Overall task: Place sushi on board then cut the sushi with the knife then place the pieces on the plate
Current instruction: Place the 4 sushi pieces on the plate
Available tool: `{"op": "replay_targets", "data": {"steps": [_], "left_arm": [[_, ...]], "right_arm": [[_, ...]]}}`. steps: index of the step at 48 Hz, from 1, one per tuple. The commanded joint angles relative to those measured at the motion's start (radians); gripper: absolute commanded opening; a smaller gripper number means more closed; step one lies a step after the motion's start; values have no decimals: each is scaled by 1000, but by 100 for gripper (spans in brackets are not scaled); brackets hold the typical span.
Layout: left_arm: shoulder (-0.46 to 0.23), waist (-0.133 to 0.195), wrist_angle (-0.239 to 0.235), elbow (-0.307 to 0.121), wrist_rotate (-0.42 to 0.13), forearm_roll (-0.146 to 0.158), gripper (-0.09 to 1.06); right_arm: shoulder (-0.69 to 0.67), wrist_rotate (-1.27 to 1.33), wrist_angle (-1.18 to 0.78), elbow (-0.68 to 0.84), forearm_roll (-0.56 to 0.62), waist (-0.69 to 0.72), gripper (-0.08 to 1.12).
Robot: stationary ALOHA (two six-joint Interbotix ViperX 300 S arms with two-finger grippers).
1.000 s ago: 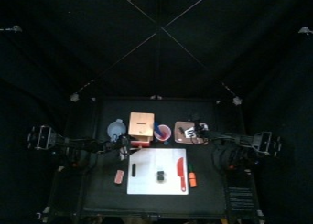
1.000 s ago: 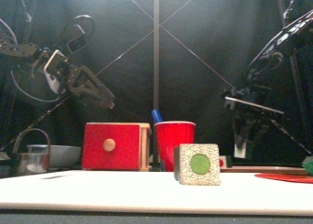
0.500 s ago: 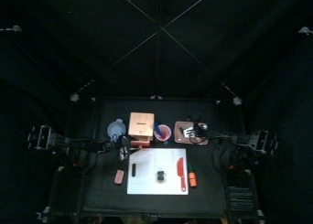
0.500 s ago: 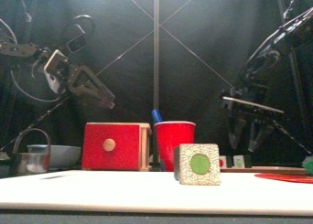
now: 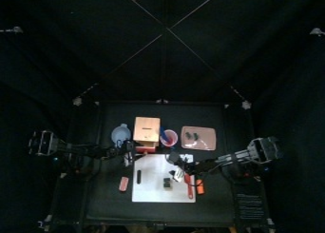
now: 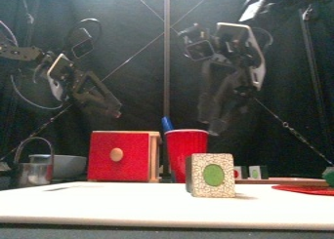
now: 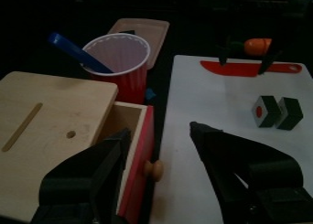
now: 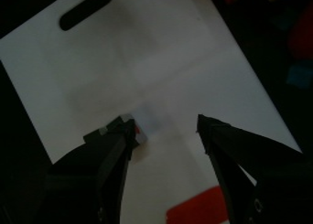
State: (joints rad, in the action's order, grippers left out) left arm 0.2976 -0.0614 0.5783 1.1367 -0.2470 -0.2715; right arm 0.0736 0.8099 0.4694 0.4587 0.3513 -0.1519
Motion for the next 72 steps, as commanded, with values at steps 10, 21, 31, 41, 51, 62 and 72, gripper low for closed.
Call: {"op": "replay_targets", "data": {"steps": [10,21,31,41,51,62,72], "left_arm": [[11,2,3,-25,-2,-3,89],[11,0,3,-23,-2,-3,89],[9,-2,3,-28,-2,-15,89],[9,-3,3,-34,-2,-17,89],[8,-5,5,-31,-2,-31,89],[5,-6,5,-21,-3,-37,89],[5,-6,3,-15,-5,-35,89]], "right_arm": [[80,-299,52,-107,-187,5,89],[77,-307,101,-94,-209,-2,89],[75,-311,130,-91,-235,-18,89],[83,-313,123,-75,-232,-25,89],[121,-313,57,-71,-221,-17,76],[63,-285,75,-34,-215,6,60],[-215,-103,193,176,-207,132,60]]}}
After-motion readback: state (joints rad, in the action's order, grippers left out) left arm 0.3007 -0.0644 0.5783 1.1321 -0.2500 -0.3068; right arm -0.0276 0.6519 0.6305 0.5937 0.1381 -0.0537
